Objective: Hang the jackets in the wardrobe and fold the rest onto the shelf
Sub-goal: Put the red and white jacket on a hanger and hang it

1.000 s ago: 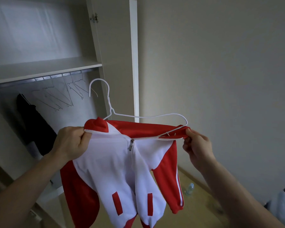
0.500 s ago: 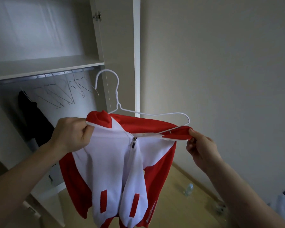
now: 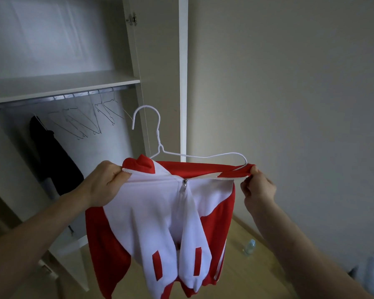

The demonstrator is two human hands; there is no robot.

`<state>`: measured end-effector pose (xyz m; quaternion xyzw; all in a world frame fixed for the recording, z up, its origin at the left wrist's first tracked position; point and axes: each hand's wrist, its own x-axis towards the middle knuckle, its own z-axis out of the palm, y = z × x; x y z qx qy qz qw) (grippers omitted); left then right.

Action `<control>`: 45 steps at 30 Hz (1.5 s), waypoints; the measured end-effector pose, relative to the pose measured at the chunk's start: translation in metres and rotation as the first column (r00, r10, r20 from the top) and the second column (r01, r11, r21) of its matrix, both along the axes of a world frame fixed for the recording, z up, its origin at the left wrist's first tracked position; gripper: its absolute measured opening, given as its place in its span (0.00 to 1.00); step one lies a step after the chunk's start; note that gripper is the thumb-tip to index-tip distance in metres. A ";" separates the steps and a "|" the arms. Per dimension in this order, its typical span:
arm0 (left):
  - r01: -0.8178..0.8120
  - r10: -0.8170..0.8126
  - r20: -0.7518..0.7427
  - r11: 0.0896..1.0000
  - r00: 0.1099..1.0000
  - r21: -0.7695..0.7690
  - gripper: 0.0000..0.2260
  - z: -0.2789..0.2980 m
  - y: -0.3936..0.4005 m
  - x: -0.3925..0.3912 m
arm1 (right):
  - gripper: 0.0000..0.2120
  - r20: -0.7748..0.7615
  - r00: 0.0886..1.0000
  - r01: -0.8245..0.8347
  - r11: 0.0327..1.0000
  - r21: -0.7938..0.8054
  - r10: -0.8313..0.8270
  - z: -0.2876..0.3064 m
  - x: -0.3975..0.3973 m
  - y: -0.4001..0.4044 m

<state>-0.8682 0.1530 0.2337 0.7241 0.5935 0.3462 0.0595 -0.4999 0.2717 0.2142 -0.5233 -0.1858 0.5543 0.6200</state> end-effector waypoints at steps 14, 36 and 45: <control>0.049 -0.035 0.168 0.996 0.985 -0.079 0.19 -0.022 0.011 0.066 | 0.06 0.107 0.980 -0.171 0.985 0.028 0.168 -0.012 0.004 0.017; -0.054 0.072 -0.192 0.994 0.979 0.094 0.15 0.023 0.010 0.056 | 0.13 0.761 0.618 -0.265 0.860 0.437 -0.196 0.014 0.052 -0.008; 0.064 0.002 -0.331 0.980 0.943 0.189 0.08 0.057 -0.016 0.075 | 0.13 0.872 0.385 -0.351 0.826 0.440 -0.302 0.040 0.054 -0.006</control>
